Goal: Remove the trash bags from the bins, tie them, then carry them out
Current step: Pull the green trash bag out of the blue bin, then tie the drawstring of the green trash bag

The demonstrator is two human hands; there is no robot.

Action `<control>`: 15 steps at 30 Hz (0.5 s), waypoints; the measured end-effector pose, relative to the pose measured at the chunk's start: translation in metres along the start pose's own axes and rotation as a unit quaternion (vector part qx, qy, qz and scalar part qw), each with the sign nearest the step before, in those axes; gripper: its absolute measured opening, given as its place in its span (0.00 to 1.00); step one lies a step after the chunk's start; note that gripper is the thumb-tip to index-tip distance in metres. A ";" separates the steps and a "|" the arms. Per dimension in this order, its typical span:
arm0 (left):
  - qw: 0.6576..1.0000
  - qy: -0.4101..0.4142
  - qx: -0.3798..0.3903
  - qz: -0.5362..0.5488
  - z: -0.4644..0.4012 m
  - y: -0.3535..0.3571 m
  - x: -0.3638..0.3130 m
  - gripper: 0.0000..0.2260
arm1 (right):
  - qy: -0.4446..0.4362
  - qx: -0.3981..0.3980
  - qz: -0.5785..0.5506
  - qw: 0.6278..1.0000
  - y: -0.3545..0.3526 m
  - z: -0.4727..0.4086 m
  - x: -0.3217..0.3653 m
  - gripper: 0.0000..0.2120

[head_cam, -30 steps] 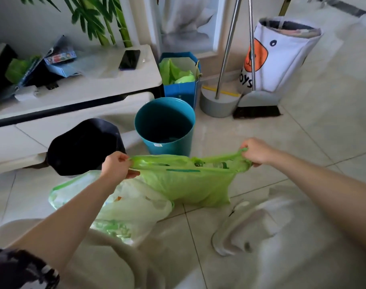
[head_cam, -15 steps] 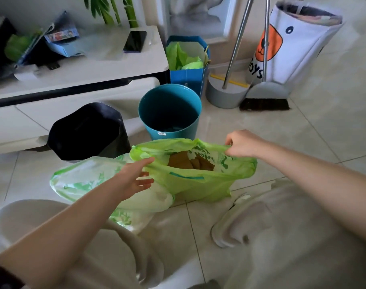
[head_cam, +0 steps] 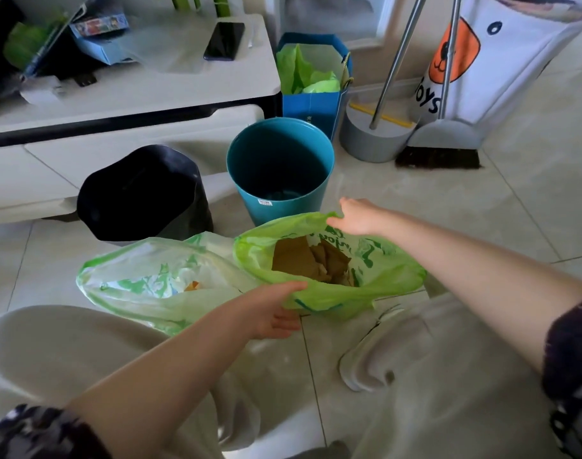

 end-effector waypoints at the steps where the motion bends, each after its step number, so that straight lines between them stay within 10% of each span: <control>1: 1.000 -0.014 0.011 -0.003 -0.002 0.004 0.004 0.26 | 0.007 0.007 -0.010 1.000 0.001 -0.001 -0.001 0.31; 9: 0.996 0.031 0.002 0.079 -0.006 0.011 0.000 0.03 | 0.047 0.022 -0.187 0.981 -0.001 -0.003 0.012 0.18; 15: 0.982 0.120 -0.008 0.143 0.021 -0.017 -0.032 0.04 | -0.023 -0.068 -0.310 0.948 -0.044 0.015 0.030 0.06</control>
Point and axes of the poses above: each hand's wrist, its own z-axis away from the middle knuckle, its own y-axis out of the palm, x = y × z, the point moved 3 cm from there along -z, towards the middle knuckle, and after that the axes turned 12 degrees about -x, right-handed, at the moved point
